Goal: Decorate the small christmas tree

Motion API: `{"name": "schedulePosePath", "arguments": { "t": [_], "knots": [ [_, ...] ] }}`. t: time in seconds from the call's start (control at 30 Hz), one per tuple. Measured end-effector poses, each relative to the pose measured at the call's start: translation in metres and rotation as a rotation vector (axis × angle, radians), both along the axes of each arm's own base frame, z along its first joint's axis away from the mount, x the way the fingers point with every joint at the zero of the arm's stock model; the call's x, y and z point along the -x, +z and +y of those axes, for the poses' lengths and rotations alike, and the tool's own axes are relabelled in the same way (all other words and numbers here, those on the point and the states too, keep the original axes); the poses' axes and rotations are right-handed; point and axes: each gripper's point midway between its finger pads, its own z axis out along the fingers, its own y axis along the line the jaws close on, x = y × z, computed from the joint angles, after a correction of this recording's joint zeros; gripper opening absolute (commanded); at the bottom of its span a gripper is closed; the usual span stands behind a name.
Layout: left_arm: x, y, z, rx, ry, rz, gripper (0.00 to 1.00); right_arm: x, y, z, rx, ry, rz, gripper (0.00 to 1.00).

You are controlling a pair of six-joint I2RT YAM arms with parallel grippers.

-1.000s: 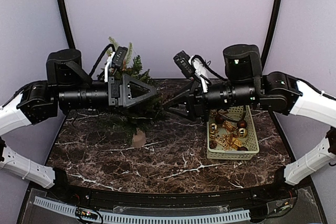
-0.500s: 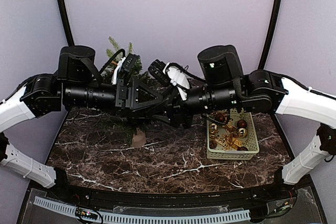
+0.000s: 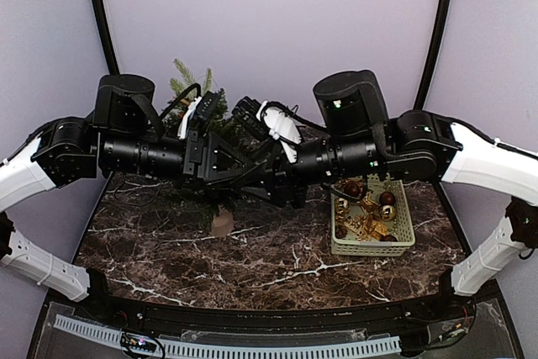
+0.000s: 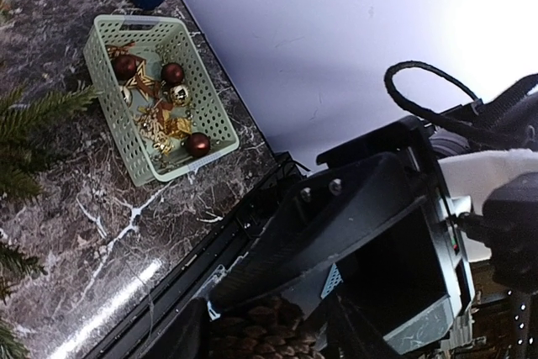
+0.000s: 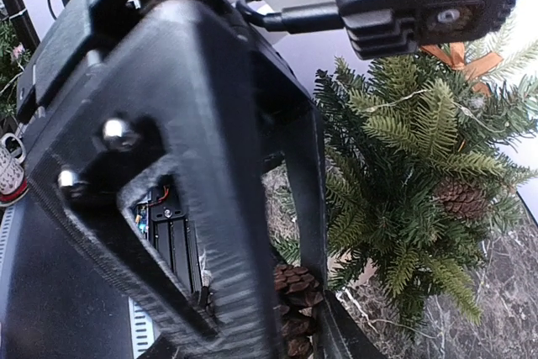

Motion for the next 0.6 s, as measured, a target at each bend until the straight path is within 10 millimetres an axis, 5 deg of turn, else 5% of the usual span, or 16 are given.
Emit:
{"name": "schedulePosePath", "arguments": {
  "t": [0.33, 0.6],
  "knots": [
    [-0.0004, -0.0035, 0.0015, -0.013, 0.006, 0.008, 0.34, -0.0008, 0.0022, 0.0024, -0.002, -0.010, -0.009, 0.47],
    [-0.0016, -0.0042, 0.0025, -0.015, 0.012, 0.010, 0.33, -0.0049, 0.0025, 0.0028, -0.002, -0.035, -0.022, 0.63]
  ]
}}
